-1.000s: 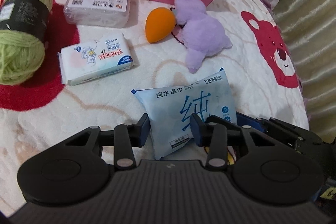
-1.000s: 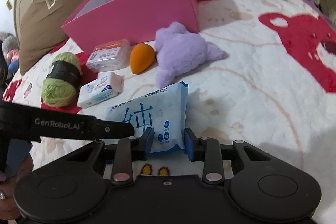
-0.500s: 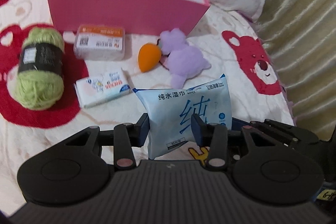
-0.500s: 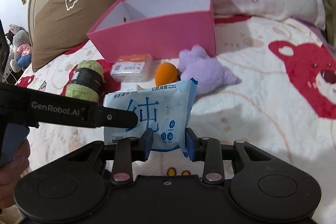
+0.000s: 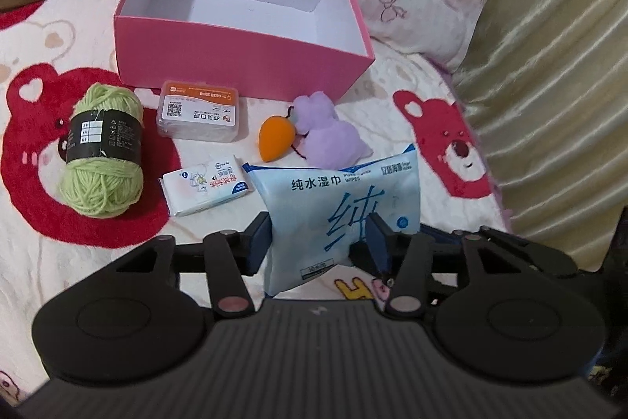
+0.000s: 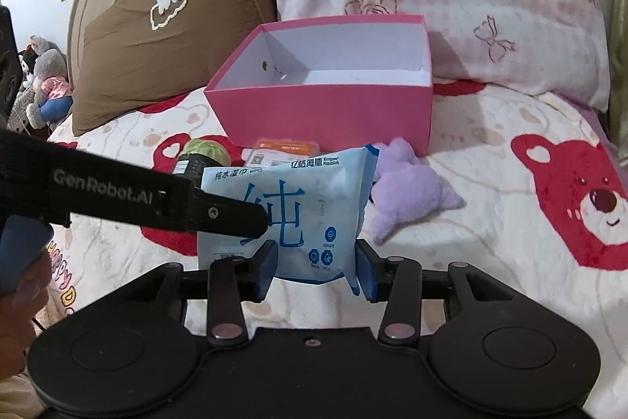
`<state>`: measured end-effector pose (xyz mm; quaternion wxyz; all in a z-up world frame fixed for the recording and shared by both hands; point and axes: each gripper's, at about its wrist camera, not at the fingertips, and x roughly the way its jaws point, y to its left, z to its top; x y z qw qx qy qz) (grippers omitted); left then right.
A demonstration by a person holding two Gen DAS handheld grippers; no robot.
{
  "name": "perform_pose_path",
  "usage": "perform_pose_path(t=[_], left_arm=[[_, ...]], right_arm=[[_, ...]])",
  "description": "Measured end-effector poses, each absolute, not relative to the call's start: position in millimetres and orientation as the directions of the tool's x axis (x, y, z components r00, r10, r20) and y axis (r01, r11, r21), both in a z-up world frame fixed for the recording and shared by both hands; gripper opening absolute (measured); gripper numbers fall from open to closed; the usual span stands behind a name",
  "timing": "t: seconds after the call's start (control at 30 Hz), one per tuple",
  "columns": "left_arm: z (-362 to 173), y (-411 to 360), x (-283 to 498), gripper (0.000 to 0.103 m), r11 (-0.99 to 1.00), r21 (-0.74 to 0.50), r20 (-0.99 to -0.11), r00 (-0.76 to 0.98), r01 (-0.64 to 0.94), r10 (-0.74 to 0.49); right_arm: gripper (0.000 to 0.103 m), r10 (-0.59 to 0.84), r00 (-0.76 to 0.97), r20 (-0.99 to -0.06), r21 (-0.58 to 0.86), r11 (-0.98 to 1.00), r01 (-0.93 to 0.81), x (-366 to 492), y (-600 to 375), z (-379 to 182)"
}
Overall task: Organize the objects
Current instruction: 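Lift the wipes pack with the left gripper and carry it over the pink box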
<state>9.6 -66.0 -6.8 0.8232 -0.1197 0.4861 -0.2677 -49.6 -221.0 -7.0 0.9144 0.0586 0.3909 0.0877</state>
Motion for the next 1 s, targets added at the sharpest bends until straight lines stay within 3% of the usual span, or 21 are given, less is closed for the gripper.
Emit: perform_pose_path(t=[0.6, 0.83, 1.0], left_arm=[[52, -30, 31, 0.050, 0.812, -0.485, -0.670, 0.459, 0.324, -0.584], [64, -26, 36, 0.050, 0.809, -0.477, -0.662, 0.466, 0.342, -0.587], [69, -29, 44, 0.050, 0.800, -0.482, -0.663, 0.448, 0.358, -0.600]], right_arm=[[0.054, 0.145, 0.661, -0.737, -0.024, 0.971, -0.239, -6, -174, 54], [0.055, 0.150, 0.664, -0.733, -0.001, 0.975, -0.222, -4, -170, 57], [0.063, 0.164, 0.681, -0.714, 0.001, 0.973, -0.233, 0, -171, 74]])
